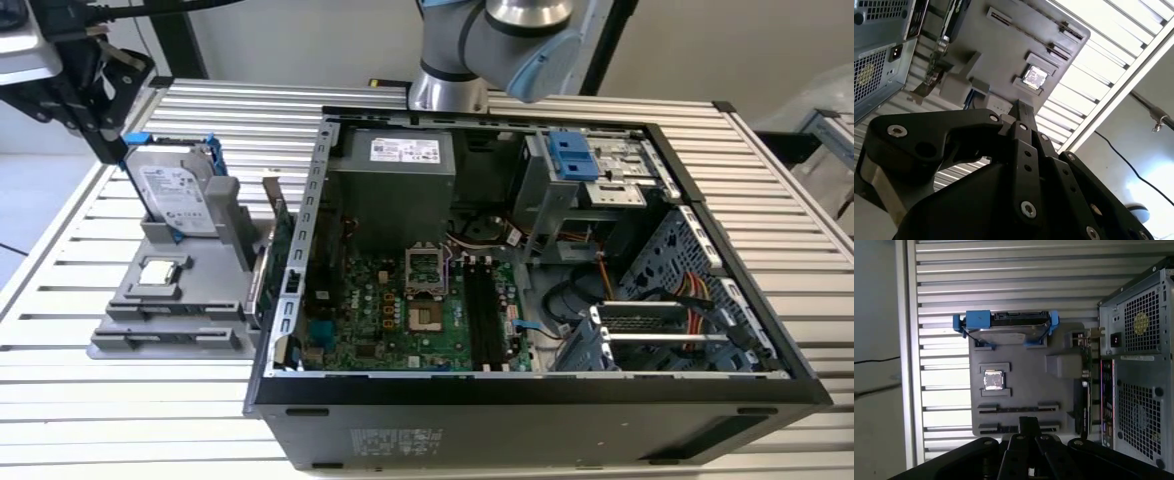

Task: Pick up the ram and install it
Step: 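Reach for the ram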

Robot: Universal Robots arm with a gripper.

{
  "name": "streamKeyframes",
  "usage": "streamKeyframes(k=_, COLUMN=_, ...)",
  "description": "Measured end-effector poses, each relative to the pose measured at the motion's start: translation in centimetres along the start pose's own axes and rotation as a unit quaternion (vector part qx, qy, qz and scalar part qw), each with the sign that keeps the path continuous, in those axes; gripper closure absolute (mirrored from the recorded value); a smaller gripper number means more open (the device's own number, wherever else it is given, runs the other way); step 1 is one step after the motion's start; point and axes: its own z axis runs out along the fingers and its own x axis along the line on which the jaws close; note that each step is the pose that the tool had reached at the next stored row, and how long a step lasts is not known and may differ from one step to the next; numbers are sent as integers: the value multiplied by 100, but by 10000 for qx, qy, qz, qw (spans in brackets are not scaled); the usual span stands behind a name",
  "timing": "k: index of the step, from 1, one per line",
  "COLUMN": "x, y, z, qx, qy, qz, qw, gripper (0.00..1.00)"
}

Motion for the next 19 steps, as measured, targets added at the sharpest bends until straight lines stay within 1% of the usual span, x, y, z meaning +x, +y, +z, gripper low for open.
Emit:
streamKeyframes(k=6, x=-5, y=-91, z=4, qx=0, qy=0, qz=0, qw=10000, gripper=100)
streamKeyframes(k=12, x=-11, y=-205, z=7, qx=0, qy=0, qz=0, qw=10000, gripper=100)
streamKeyframes(k=19, x=-16, y=-293, z=9, qx=-1, qy=1, qz=-8, qw=10000, gripper=100)
